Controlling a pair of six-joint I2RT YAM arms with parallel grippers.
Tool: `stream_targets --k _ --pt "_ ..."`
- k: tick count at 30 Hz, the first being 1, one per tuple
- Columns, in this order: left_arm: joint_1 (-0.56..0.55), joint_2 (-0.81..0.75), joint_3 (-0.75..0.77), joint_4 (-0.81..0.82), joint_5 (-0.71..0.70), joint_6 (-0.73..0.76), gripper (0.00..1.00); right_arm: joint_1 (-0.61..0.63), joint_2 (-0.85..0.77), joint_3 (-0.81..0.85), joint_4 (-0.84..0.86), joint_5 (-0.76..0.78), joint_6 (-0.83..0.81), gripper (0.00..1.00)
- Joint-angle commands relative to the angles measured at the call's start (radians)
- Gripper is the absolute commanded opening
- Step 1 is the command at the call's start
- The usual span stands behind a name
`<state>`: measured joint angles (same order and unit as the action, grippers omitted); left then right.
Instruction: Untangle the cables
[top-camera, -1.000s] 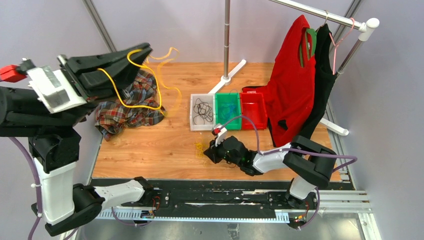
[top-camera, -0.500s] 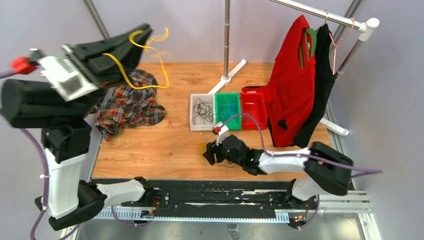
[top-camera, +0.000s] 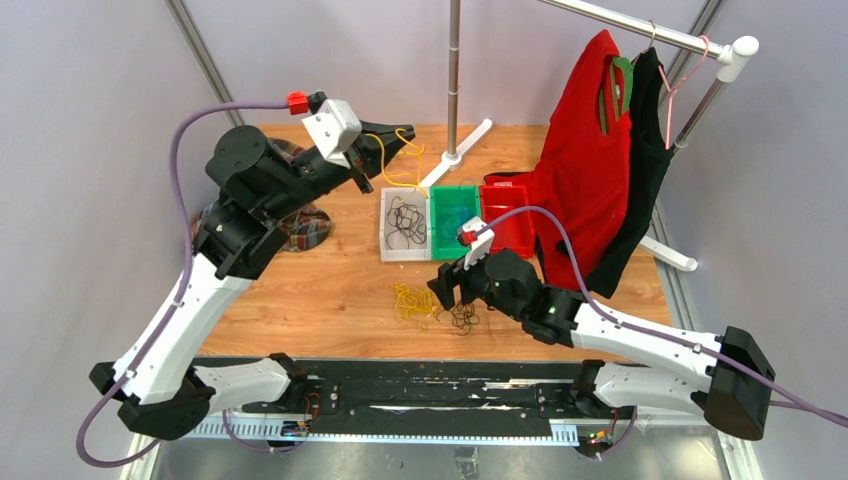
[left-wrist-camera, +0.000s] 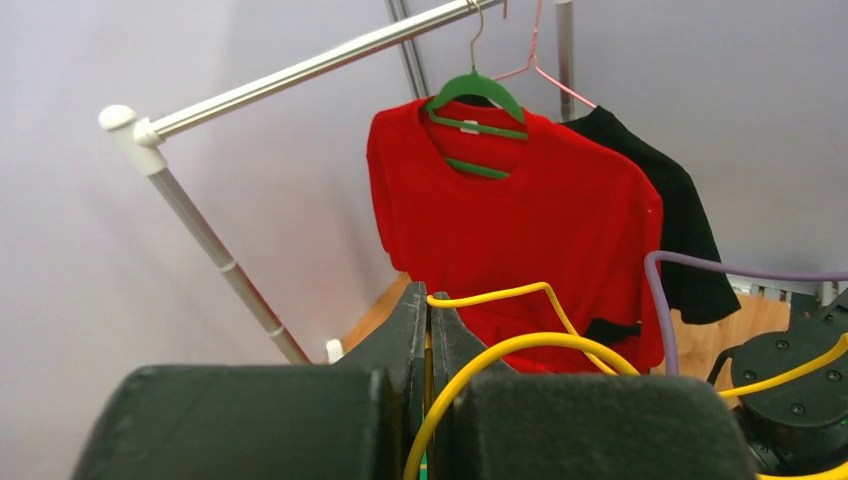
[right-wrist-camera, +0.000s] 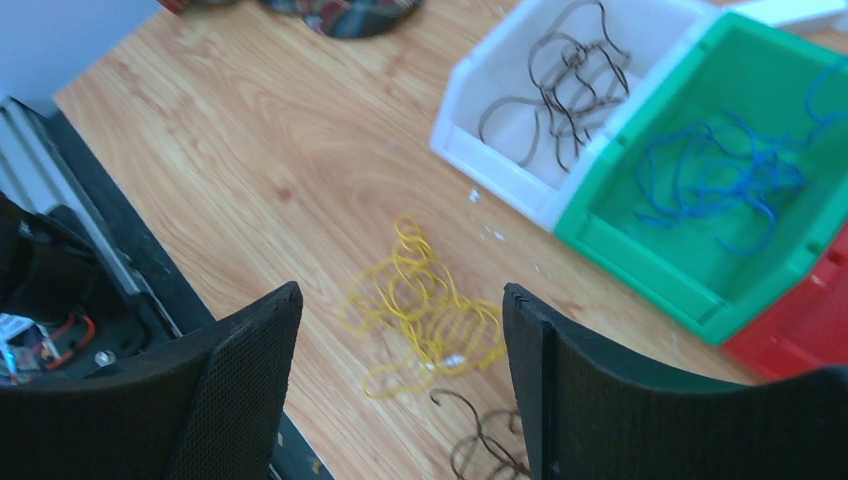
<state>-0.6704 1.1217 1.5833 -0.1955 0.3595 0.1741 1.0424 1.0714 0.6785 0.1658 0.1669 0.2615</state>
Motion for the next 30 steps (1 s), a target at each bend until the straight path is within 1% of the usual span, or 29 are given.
stream_targets --k 1,4,7,11,15,18,23,26,30 --pt "0.003 0.030 -0.016 0.076 0.014 -0.071 0.00 -0.032 -0.063 -0.028 -0.115 0.095 -0.014 0.74" --pt "0.002 0.094 -0.014 0.086 0.025 -0.108 0.01 -0.072 -0.117 -0.064 -0.159 0.313 0.053 0.73" --pt "-0.008 0.185 0.010 0.084 0.042 -0.124 0.00 -0.158 -0.148 -0.081 -0.200 0.440 0.126 0.64" --pt "-0.024 0.326 0.064 0.093 0.072 -0.140 0.00 -0.300 -0.137 -0.069 -0.219 0.450 0.186 0.63" --pt "-0.039 0.499 0.144 0.118 0.103 -0.159 0.00 -0.386 -0.082 -0.045 -0.185 0.464 0.179 0.62" --pt "-0.044 0.635 0.243 0.119 0.123 -0.199 0.00 -0.419 -0.048 -0.038 -0.182 0.510 0.195 0.61" --pt "-0.056 0.846 0.418 0.142 0.156 -0.239 0.00 -0.448 -0.081 -0.075 -0.148 0.561 0.213 0.58" --pt "-0.060 0.939 0.475 0.183 0.164 -0.259 0.00 -0.457 -0.122 -0.101 -0.134 0.584 0.215 0.58" --pt "-0.061 1.034 0.506 0.218 0.167 -0.239 0.00 -0.465 -0.177 -0.119 -0.140 0.611 0.208 0.57"
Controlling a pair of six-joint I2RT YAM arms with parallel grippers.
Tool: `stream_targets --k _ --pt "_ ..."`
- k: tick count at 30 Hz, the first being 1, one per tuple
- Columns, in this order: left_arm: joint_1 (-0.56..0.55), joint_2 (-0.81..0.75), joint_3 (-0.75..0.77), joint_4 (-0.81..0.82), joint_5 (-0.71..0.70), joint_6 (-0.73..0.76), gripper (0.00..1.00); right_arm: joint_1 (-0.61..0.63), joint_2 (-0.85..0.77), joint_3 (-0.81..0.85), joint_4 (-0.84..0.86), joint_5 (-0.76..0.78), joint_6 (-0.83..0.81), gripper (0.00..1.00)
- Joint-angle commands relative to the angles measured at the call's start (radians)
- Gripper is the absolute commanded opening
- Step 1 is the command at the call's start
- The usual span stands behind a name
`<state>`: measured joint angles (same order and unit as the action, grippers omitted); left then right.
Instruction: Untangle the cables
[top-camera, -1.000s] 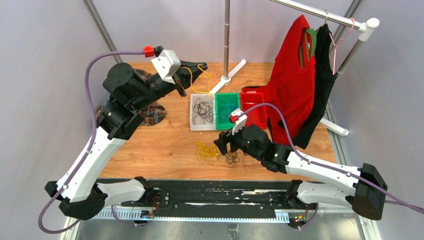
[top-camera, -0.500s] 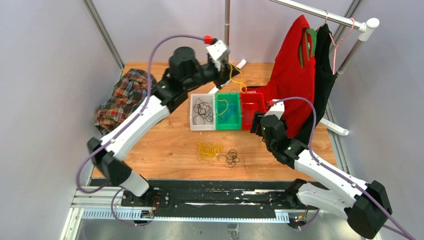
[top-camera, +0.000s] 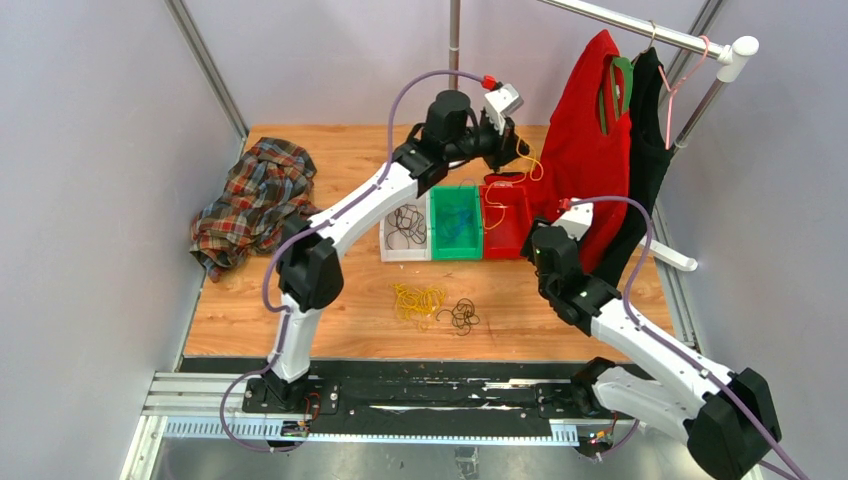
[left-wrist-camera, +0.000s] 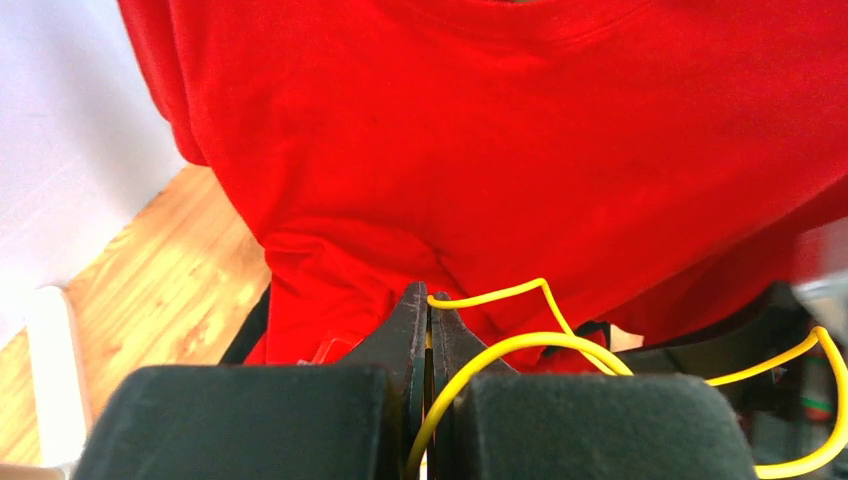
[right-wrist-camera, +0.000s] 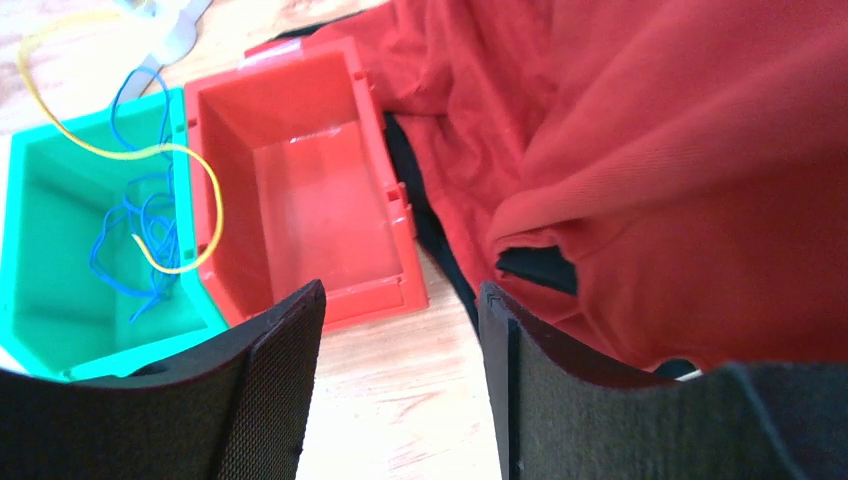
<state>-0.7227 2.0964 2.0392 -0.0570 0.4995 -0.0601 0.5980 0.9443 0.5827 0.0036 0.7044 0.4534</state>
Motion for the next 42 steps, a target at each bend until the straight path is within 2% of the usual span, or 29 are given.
stream_targets --k 1,5,9,11,14,16,17,24,28,31,33,35,38,42 --pt "-0.009 0.081 0.060 0.087 0.029 0.001 0.00 -0.022 -0.065 -0.027 0.021 0.074 0.014 0.57" --pt "-0.015 0.162 0.088 0.103 0.024 0.005 0.00 -0.030 -0.102 -0.029 0.020 0.079 -0.010 0.57" --pt "-0.018 0.181 0.029 0.106 -0.005 0.057 0.01 -0.040 -0.121 -0.024 0.006 0.070 -0.017 0.56" --pt "-0.020 0.176 -0.026 0.107 -0.010 0.082 0.14 -0.046 -0.122 -0.024 0.005 0.062 -0.018 0.56" --pt "-0.021 0.152 -0.094 0.108 -0.014 0.098 0.22 -0.053 -0.118 -0.018 0.001 0.051 -0.015 0.56" --pt "-0.021 0.129 -0.136 0.109 -0.009 0.100 0.38 -0.054 -0.118 -0.015 -0.006 0.044 -0.010 0.56" --pt "-0.021 0.115 -0.157 0.110 -0.001 0.103 0.41 -0.055 -0.118 -0.014 -0.009 0.043 -0.006 0.56" --pt "-0.021 0.024 -0.267 0.115 -0.011 0.100 0.45 -0.066 -0.131 -0.009 -0.029 0.023 -0.007 0.56" --pt "-0.017 -0.007 -0.272 0.098 -0.016 0.078 0.40 -0.073 -0.132 -0.005 -0.044 0.007 0.001 0.55" --pt "-0.010 -0.025 -0.252 0.054 -0.012 0.080 0.33 -0.083 -0.116 0.000 -0.044 -0.019 0.000 0.55" --pt "0.005 -0.031 -0.216 -0.009 0.021 0.066 0.30 -0.093 -0.081 0.014 -0.043 -0.043 0.001 0.54" --pt "0.026 -0.038 -0.177 -0.091 0.050 0.060 0.31 -0.104 -0.022 0.028 -0.014 -0.099 -0.013 0.59" --pt "0.066 -0.071 -0.156 -0.228 0.087 0.100 0.40 -0.107 0.101 0.072 0.015 -0.120 -0.027 0.62" --pt "0.122 -0.184 -0.222 -0.416 0.094 0.225 0.45 -0.112 0.282 0.142 0.096 -0.117 -0.112 0.62"
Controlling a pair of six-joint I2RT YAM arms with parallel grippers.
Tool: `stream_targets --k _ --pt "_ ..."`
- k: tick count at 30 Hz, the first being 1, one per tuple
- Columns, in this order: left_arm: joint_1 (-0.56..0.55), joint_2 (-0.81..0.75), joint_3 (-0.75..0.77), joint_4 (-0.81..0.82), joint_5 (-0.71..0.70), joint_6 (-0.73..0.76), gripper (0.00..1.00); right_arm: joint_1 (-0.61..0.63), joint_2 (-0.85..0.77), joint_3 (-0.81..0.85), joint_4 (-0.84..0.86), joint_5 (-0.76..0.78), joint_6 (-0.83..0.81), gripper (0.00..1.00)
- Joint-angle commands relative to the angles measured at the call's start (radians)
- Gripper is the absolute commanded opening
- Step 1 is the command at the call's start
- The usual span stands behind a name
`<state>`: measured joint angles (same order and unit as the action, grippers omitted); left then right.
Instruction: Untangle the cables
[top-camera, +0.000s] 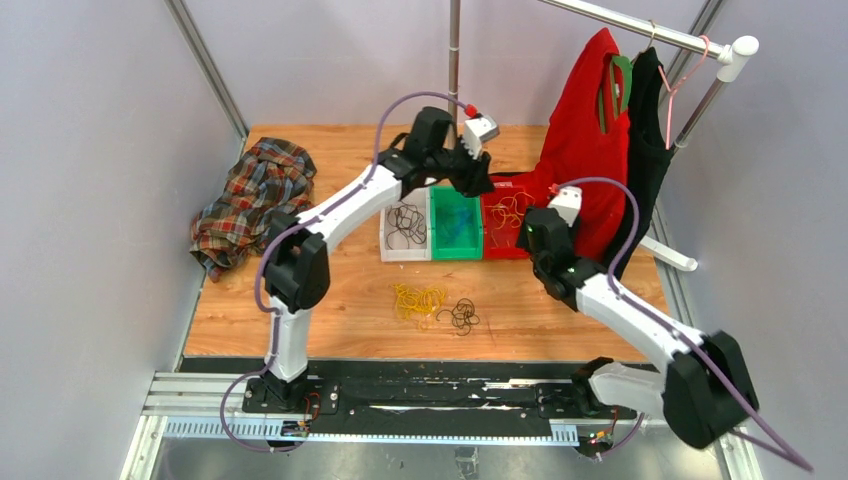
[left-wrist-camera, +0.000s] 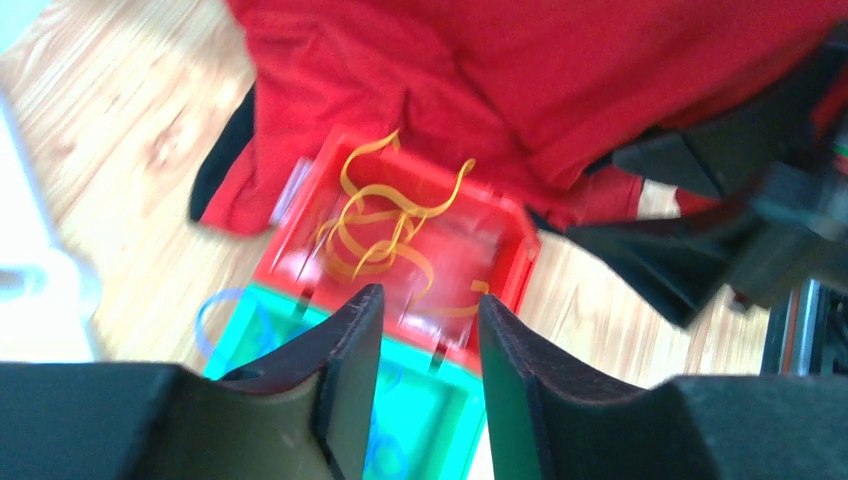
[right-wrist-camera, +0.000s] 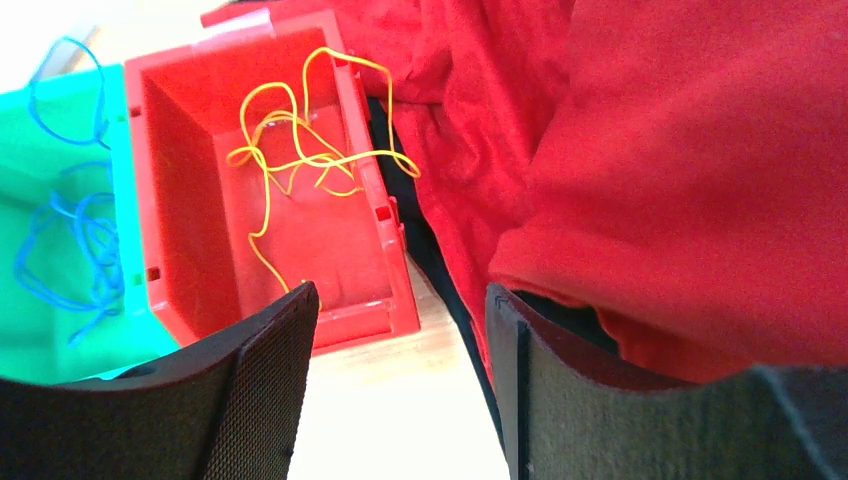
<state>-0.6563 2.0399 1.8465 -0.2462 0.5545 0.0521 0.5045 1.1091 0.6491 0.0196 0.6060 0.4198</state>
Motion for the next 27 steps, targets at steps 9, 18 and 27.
stream_targets --k 9,18,27 --pt "0.218 -0.365 -0.287 -0.474 -0.048 0.306 0.49 -0.061 0.351 0.166 0.213 -0.031 -0.267 0.61" --pt "0.294 -0.484 -0.579 -0.305 -0.122 0.297 0.46 -0.064 0.438 0.203 0.188 -0.010 -0.321 0.56" --pt "0.304 -0.453 -0.696 -0.142 -0.251 0.314 0.42 -0.045 0.132 0.008 0.053 0.235 -0.042 0.58"
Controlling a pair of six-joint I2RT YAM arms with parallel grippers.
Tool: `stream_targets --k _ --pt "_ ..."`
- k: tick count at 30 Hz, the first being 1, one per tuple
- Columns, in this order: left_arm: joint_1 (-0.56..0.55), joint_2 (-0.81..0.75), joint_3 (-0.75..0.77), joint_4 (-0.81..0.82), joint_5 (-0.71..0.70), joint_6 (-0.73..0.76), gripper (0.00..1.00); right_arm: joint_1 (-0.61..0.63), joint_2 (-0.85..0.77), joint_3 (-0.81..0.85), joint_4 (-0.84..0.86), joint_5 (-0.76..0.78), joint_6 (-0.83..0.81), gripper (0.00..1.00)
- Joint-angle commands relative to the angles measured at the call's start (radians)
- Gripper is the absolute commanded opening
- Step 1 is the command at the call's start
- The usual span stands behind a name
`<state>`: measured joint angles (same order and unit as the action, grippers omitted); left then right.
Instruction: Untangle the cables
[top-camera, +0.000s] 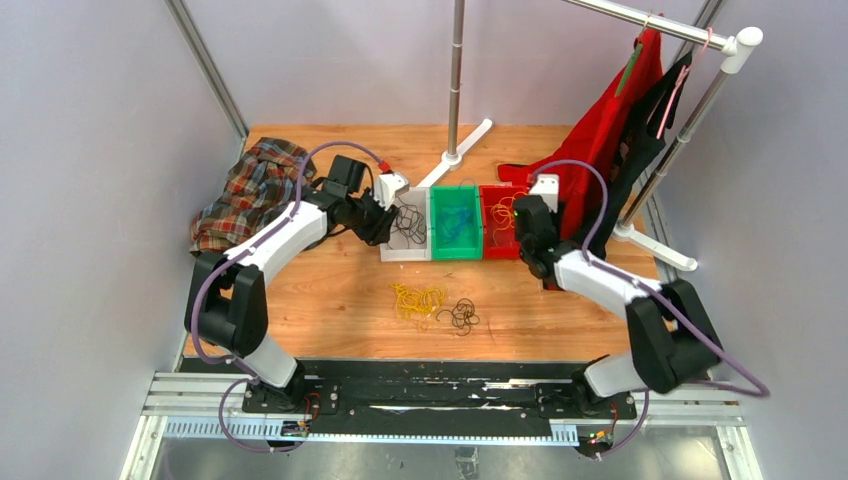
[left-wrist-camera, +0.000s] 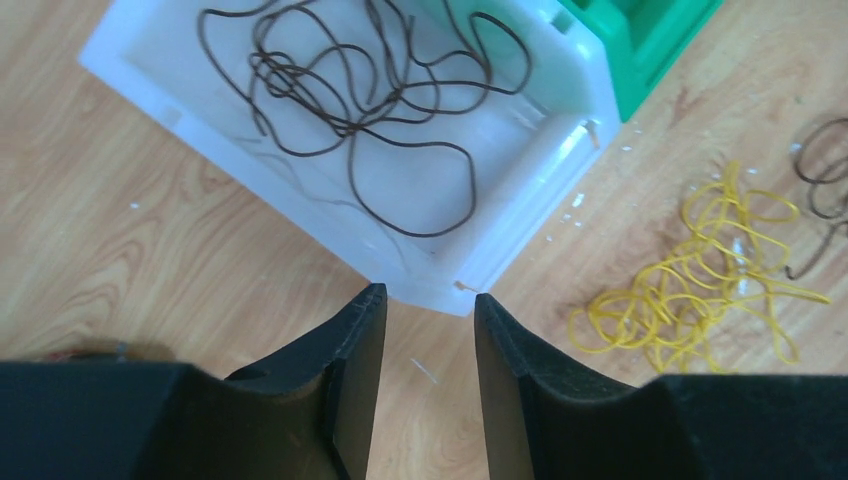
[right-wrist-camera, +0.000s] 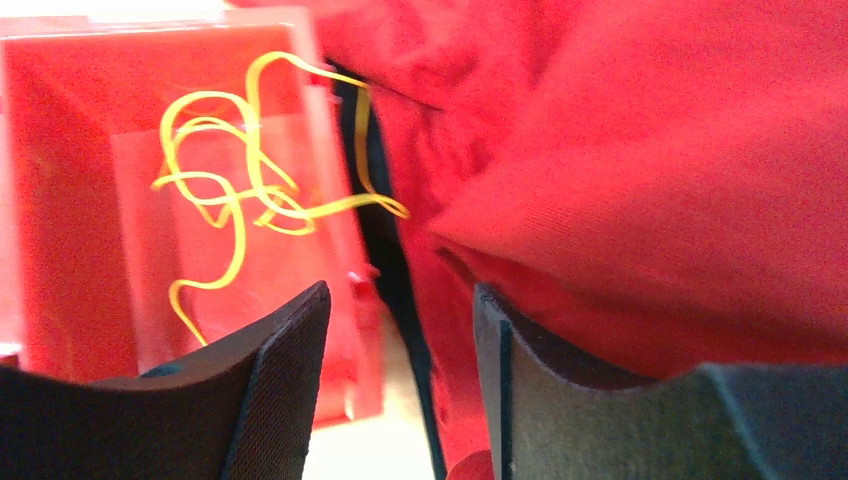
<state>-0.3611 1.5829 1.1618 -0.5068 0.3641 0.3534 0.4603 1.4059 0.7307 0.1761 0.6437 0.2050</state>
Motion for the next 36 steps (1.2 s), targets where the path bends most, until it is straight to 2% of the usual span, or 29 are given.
stream_targets --k 1,4,7,10,14,20,23,27,36 --pt "0.011 0.009 -0.016 0.130 -0.064 0.009 0.41 0.008 -0.217 -0.096 -0.137 0.241 0.213 0.59" --pt "0.016 0.019 -0.033 0.163 -0.079 0.004 0.40 0.092 -0.336 -0.152 -0.162 0.341 0.281 0.63" --pt "0.020 0.035 -0.048 0.196 -0.102 -0.002 0.39 0.234 -0.335 -0.148 -0.126 0.392 0.294 0.66" --pt "0.033 0.048 -0.050 0.209 -0.113 -0.012 0.37 0.385 -0.239 -0.099 -0.010 0.394 0.218 0.68" --pt "0.049 0.054 -0.051 0.218 -0.113 -0.018 0.33 0.517 -0.073 0.005 0.148 0.346 0.104 0.70" --pt "0.062 0.049 -0.061 0.240 -0.106 -0.026 0.29 0.606 0.163 0.190 0.162 0.331 0.065 0.71" --pt "0.066 0.039 -0.076 0.255 -0.105 -0.018 0.28 0.608 0.238 0.245 0.169 0.323 0.059 0.72" --pt "0.073 0.038 -0.080 0.264 -0.115 -0.012 0.25 0.557 0.292 0.285 0.253 0.253 -0.068 0.74" --pt "0.111 0.040 -0.074 0.281 -0.132 0.010 0.22 0.193 0.190 0.299 0.020 -0.040 -0.104 0.74"
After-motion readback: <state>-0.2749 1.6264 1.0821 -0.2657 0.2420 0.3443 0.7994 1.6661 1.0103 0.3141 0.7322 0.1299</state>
